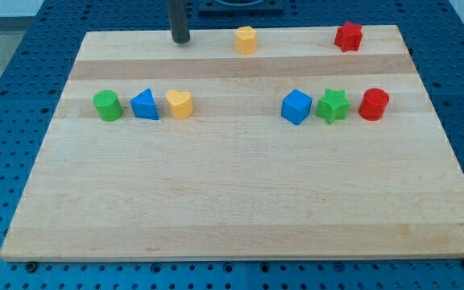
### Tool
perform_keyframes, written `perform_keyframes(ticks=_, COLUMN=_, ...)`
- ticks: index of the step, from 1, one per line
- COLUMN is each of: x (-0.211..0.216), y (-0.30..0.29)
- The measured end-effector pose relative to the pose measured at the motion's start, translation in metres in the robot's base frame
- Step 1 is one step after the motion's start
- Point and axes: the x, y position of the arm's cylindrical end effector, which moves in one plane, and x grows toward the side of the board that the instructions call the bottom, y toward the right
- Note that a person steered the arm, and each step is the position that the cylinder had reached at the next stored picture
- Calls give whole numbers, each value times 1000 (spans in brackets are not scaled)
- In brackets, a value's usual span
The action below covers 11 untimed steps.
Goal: Slide yellow hexagon a bit down
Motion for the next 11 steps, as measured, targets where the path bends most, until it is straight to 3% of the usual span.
perform_keyframes(ticks=6, x=-4, y=136)
perform_keyframes(ticks=8, x=6, y=134)
perform_keyframes(ticks=11, x=54, y=88)
